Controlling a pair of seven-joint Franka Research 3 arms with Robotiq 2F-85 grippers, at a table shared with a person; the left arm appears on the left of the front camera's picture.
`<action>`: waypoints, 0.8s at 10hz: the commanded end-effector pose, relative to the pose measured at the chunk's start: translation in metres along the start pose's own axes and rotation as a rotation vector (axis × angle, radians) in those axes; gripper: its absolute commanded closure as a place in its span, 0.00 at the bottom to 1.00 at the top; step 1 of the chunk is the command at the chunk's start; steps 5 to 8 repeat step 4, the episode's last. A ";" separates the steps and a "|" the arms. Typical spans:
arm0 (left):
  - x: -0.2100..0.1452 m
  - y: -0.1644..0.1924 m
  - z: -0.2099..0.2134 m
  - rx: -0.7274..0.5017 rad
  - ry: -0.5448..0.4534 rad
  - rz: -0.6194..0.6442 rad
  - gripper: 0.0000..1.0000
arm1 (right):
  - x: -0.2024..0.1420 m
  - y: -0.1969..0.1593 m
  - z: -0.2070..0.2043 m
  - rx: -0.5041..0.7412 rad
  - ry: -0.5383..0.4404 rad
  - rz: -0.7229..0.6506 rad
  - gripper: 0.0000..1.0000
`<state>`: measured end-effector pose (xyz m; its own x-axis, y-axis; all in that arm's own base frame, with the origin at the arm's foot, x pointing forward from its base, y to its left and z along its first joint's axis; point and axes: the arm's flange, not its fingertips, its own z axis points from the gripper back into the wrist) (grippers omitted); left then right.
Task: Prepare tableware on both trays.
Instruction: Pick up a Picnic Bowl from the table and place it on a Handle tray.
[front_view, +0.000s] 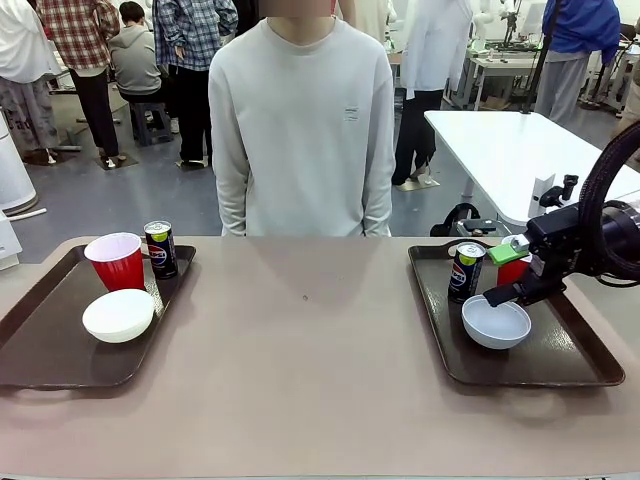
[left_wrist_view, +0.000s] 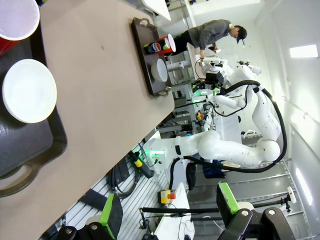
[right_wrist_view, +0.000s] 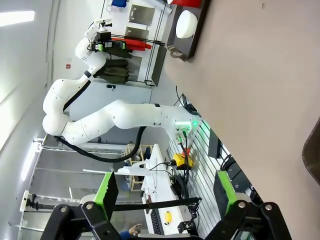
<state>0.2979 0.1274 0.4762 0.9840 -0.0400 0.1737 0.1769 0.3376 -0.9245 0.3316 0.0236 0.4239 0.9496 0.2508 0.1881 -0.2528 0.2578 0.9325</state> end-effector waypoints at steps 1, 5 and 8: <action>-0.001 -0.001 0.001 -0.013 -0.007 -0.009 0.00 | 0.001 0.003 0.000 0.021 -0.010 -0.004 0.00; -0.001 -0.001 0.001 -0.013 -0.007 -0.009 0.00 | 0.001 0.003 0.000 0.021 -0.010 -0.004 0.00; -0.001 -0.001 0.001 -0.013 -0.007 -0.009 0.00 | 0.001 0.003 0.000 0.021 -0.010 -0.004 0.00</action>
